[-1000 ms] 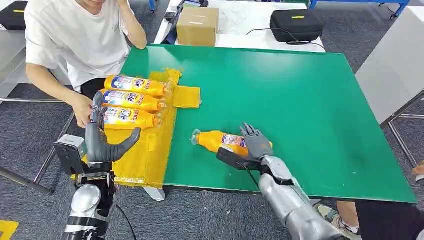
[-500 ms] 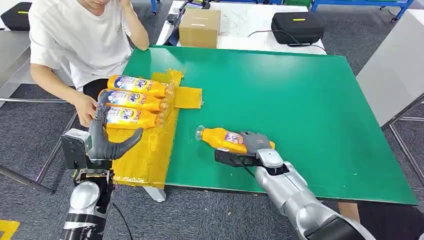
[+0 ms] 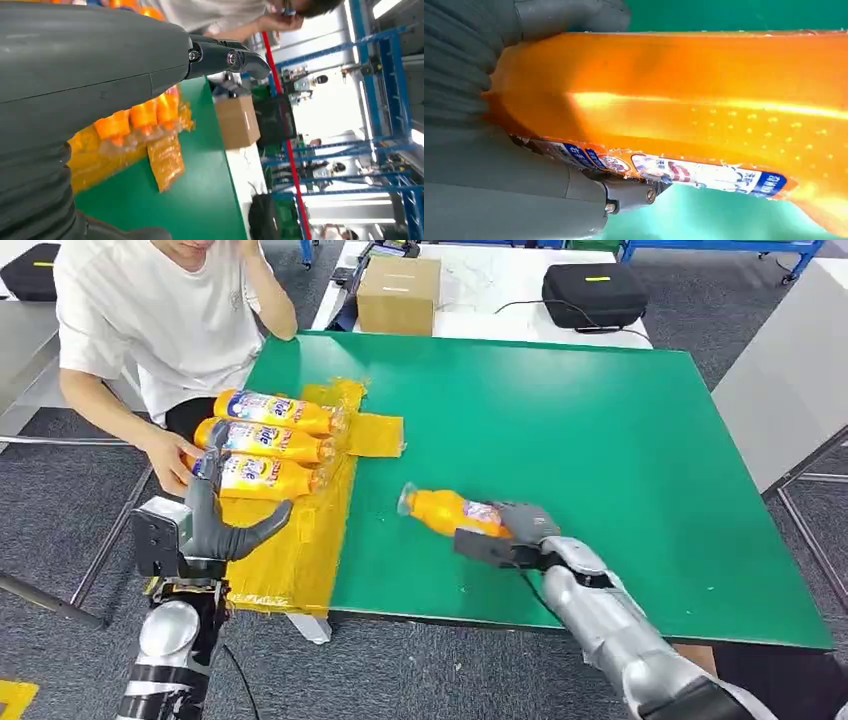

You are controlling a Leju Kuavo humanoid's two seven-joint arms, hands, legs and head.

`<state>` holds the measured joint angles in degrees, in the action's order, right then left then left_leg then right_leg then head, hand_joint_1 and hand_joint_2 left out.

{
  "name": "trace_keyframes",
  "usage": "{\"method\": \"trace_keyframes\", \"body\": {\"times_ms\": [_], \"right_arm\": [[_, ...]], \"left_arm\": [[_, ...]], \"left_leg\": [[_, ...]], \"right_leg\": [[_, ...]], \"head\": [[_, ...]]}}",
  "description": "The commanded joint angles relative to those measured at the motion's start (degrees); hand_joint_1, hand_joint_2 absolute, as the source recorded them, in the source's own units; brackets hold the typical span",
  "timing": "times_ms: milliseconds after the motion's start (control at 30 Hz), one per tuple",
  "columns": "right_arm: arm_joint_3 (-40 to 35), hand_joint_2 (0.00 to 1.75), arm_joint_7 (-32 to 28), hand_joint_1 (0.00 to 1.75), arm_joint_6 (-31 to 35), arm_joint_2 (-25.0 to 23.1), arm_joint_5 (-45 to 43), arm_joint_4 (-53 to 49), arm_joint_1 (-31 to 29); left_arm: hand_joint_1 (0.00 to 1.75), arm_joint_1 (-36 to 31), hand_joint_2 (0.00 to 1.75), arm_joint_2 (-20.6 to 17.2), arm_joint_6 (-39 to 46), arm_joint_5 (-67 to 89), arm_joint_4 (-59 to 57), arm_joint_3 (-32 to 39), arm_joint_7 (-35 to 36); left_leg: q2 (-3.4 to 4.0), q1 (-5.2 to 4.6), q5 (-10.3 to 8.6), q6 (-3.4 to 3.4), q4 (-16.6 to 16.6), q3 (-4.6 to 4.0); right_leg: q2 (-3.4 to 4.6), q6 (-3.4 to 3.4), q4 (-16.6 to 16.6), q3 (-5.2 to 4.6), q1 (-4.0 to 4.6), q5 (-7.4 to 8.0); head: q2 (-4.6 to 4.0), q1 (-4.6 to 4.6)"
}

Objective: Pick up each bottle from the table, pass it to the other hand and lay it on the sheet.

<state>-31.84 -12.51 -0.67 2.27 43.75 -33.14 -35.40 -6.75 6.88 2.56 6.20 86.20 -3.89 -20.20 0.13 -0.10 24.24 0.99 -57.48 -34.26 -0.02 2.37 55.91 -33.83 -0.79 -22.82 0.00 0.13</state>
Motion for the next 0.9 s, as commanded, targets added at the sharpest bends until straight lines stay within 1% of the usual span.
{"method": "trace_keyframes", "body": {"times_ms": [33, 67, 100, 133, 200, 267, 300, 333, 367, 400, 433, 467, 500, 533, 600, 667, 800, 833, 900], "right_arm": [[11.96, 1.75, -7.50, 1.75, 6.88, -3.08, -12.99, -25.94, 18.52], [11.73, 1.75, -6.86, 1.75, 6.59, -3.14, -13.16, -28.06, 19.36], [13.45, 1.75, -9.48, 1.75, 8.11, -4.54, -16.03, -32.03, 21.33], [13.16, 1.75, -9.71, 1.75, 8.22, -4.85, -16.23, -33.61, 21.94], [12.97, 1.75, -9.62, 1.75, 8.25, -4.95, -16.27, -34.28, 22.10], [13.06, 1.75, -9.63, 1.75, 8.24, -4.80, -16.27, -34.24, 22.00], [13.58, 1.75, -12.37, 1.75, 9.91, -5.42, -17.19, -34.29, 22.25], [13.58, 1.75, -12.80, 1.75, 10.14, -5.81, -17.62, -34.54, 22.37], [13.16, 1.75, -13.09, 1.75, 10.13, -6.26, -17.84, -34.39, 22.15], [12.18, 1.75, -13.21, 1.75, 10.45, -6.23, -16.98, -33.52, 21.58], [11.31, 1.75, -13.57, 1.75, 10.99, -6.36, -16.33, -32.34, 21.02], [10.58, 1.75, -14.22, 1.75, 10.71, -6.78, -16.52, -30.90, 20.41], [9.58, 1.75, -15.32, 1.75, 10.42, -7.19, -16.71, -29.60, 19.81], [7.63, 1.75, -16.27, 1.75, 11.01, -7.55, -15.16, -28.53, 19.29], [5.47, 1.75, -16.64, 1.75, 11.21, -9.40, -14.42, -26.40, 18.99], [4.54, 1.75, -16.43, 1.75, 12.45, -10.42, -13.71, -25.32, 18.86], [4.38, 1.75, -16.63, 1.75, 12.58, -9.99, -14.14, -24.99, 18.53], [4.37, 1.75, -16.66, 1.75, 12.54, -9.85, -14.23, -25.06, 18.50], [4.16, 1.75, -16.82, 1.75, 12.63, -9.78, -14.07, -25.08, 18.44]], "left_arm": [[0.00, 6.12, 1.75, 0.44, -5.11, -6.97, -2.43, -4.42, 2.88], [0.00, 7.07, 1.75, 0.71, -5.01, -6.91, -2.56, -4.99, 2.58], [0.00, 8.85, 1.75, 1.64, -7.04, -10.47, -3.19, -5.32, 3.30], [0.00, 10.19, 1.75, 2.27, -8.10, -12.78, -3.75, -5.56, 3.29], [0.00, 10.90, 1.75, 2.40, -8.09, -12.88, -3.90, -6.00, 2.60], [0.00, 10.77, 1.75, 2.35, -8.10, -12.88, -3.89, -5.99, 2.65], [0.00, 11.32, 1.75, 3.13, -9.58, -17.21, -4.68, -5.60, 4.00], [0.00, 12.23, 1.75, 3.62, -10.26, -18.68, -4.92, -5.86, 3.16], [0.00, 13.66, 1.75, 4.21, -12.03, -21.80, -5.75, -6.33, 3.30], [0.00, 14.49, 1.75, 4.09, -12.31, -22.34, -6.31, -7.39, 3.18], [0.00, 14.96, 1.75, 3.15, -13.10, -22.00, -6.83, -9.37, 2.64], [0.00, 15.12, 1.75, 2.32, -13.41, -20.85, -7.39, -10.95, 1.39], [0.00, 15.00, 1.75, 1.18, -13.29, -18.17, -7.38, -12.66, -2.11], [0.00, 14.70, 1.75, 0.37, -12.38, -15.81, -7.18, -13.47, -4.25], [0.00, 14.23, 1.75, 0.58, -13.75, -18.20, -7.07, -12.57, -3.01], [0.00, 13.73, 1.75, 0.68, -13.94, -18.51, -7.05, -12.39, -2.55], [0.00, 13.73, 1.75, 0.73, -14.12, -18.54, -7.05, -12.34, -2.52], [0.00, 13.76, 1.75, 0.73, -14.17, -18.54, -7.04, -12.35, -2.52], [0.00, 13.75, 1.75, 0.79, -14.22, -18.61, -7.06, -12.35, -2.47]], "left_leg": [[0.01, 0.08, 0.03, -0.10, 0.14, 0.15], [0.03, 0.04, 0.05, -0.10, 0.15, 0.14], [-0.02, 0.05, 0.07, -0.10, 0.11, 0.10], [-0.06, 0.06, 0.09, -0.12, 0.12, 0.12], [-0.01, 0.02, 0.14, -0.11, 0.08, 0.02], [-0.08, 0.06, 0.15, -0.10, 0.01, -0.29], [-0.05, 0.04, 0.11, -0.09, 0.02, -0.47], [-0.10, 0.07, 0.16, -0.10, 0.02, -0.42], [-0.05, 0.02, 0.05, -0.06, 0.05, -0.68], [-0.04, 0.02, 0.08, -0.07, 0.04, -0.66], [0.02, 0.00, 0.09, -0.06, 0.06, -0.69], [0.06, 0.04, 0.18, -0.09, 0.05, -0.55], [0.09, -0.02, 0.13, -0.07, 0.08, -0.62], [0.13, 0.01, 0.25, -0.11, 0.07, -0.42], [0.00, 0.02, 0.09, -0.09, 0.06, -0.74], [0.06, 0.04, 0.12, -0.13, 0.07, -0.72], [0.01, 0.07, 0.12, -0.12, 0.06, -0.72], [-0.07, 0.04, 0.04, -0.08, 0.07, -0.86], [-0.06, 0.09, 0.12, -0.10, 0.07, -0.70]], "right_leg": [[0.00, -0.12, -0.13, 0.15, 0.08, -0.02], [0.02, -0.10, -0.10, 0.11, 0.04, -0.05], [-0.01, -0.10, -0.08, 0.09, 0.05, -0.08], [-0.06, -0.11, -0.08, 0.12, 0.07, -0.12], [0.03, -0.07, -0.01, 0.00, 0.04, -0.17], [-0.03, -0.07, 0.04, -0.22, 0.07, -0.20], [0.00, -0.05, 0.06, -0.42, 0.04, -0.16], [-0.05, -0.07, 0.04, -0.34, 0.07, -0.22], [-0.01, -0.02, 0.03, -0.63, 0.02, -0.11], [0.00, -0.03, 0.03, -0.61, 0.02, -0.14], [0.07, -0.01, 0.02, -0.64, -0.01, -0.13], [0.11, -0.05, 0.01, -0.48, 0.03, -0.20], [0.13, -0.04, 0.00, -0.57, -0.03, -0.15], [0.17, -0.09, -0.01, -0.37, 0.01, -0.24], [0.04, -0.07, 0.00, -0.67, 0.02, -0.12], [0.13, -0.06, 0.00, -0.67, 0.04, -0.16], [0.07, -0.05, 0.01, -0.67, 0.07, -0.17], [-0.01, 0.01, 0.01, -0.81, 0.03, -0.13], [0.03, -0.03, -0.01, -0.63, 0.07, -0.20]], "head": [[0.00, -0.02], [0.00, -0.04], [0.00, -0.02], [0.00, -0.06], [0.00, -0.07], [0.00, -0.07], [0.00, -0.07], [0.00, -0.04], [0.00, -0.04], [0.00, -0.04], [0.00, -0.04], [0.00, -0.04], [0.00, -0.07], [0.00, -0.04], [0.00, -0.04], [0.00, -0.02], [0.00, -0.05], [0.00, -0.07], [0.00, -0.04]]}}
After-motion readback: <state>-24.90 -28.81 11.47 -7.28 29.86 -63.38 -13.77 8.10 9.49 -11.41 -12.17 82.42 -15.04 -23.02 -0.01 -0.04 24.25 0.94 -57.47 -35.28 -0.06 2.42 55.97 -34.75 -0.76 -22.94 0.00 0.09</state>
